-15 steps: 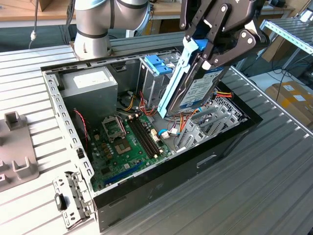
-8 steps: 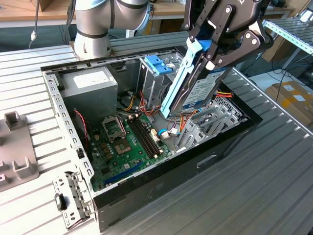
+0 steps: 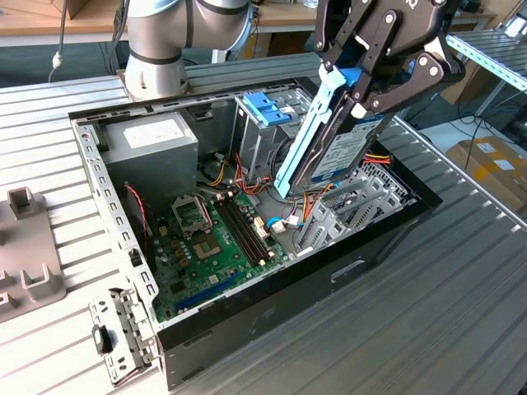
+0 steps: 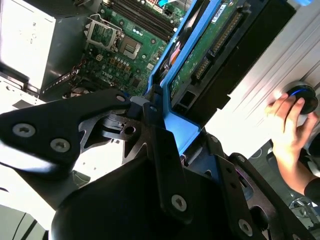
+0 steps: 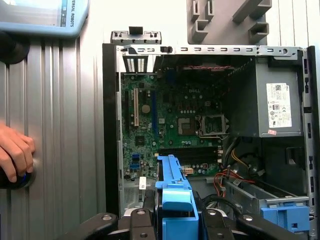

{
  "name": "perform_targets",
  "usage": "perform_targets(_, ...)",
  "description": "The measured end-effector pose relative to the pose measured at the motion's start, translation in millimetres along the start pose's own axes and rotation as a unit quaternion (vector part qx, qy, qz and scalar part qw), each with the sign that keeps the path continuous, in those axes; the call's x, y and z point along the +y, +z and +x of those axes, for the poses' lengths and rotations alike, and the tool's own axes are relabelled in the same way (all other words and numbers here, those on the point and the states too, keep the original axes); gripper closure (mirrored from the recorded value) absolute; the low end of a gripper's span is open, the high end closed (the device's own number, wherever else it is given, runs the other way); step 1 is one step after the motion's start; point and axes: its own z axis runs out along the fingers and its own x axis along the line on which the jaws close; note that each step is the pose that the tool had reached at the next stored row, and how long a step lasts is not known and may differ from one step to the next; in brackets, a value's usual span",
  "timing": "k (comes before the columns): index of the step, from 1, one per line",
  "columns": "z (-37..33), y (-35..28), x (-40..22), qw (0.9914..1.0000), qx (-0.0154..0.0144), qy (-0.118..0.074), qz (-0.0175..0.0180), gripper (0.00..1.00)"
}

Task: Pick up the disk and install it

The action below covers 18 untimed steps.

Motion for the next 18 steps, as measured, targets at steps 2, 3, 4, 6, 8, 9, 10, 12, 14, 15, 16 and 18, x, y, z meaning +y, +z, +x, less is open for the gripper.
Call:
perform_targets(2, 0.5, 0.1, -1.6, 1.0, 0.0, 0.0, 0.0, 0.63)
perform_targets(3, 0.9, 0.1, -2.7, 1.0, 0.0, 0.0, 0.0, 0.63)
perform_targets(4, 1.4, 0.2, -3.9, 1.0, 0.0, 0.0, 0.0, 0.63)
perform_targets(6, 2.0, 0.2, -5.2, 1.0, 0.0, 0.0, 0.0, 0.63)
perform_targets(8, 2.6, 0.3, -6.5, 1.0, 0.0, 0.0, 0.0, 0.63)
perform_targets(9, 2.9, 0.3, -7.1, 1.0, 0.0, 0.0, 0.0, 0.63)
perform_targets(10, 3.2, 0.3, -7.7, 1.0, 0.0, 0.0, 0.0, 0.63)
perform_targets(12, 3.7, 0.4, -9.2, 1.0, 0.0, 0.0, 0.0, 0.63)
perform_targets(14, 4.5, 0.5, -11.7, 1.0, 0.0, 0.0, 0.0, 0.63)
perform_targets(15, 5.1, 0.6, -13.1, 1.0, 0.0, 0.0, 0.0, 0.63)
perform_targets(16, 5.5, 0.6, -14.3, 1.0, 0.0001, 0.0, 0.0, 0.63)
perform_targets(18, 6.0, 0.7, -15.6, 1.0, 0.0, 0.0, 0.0, 0.63)
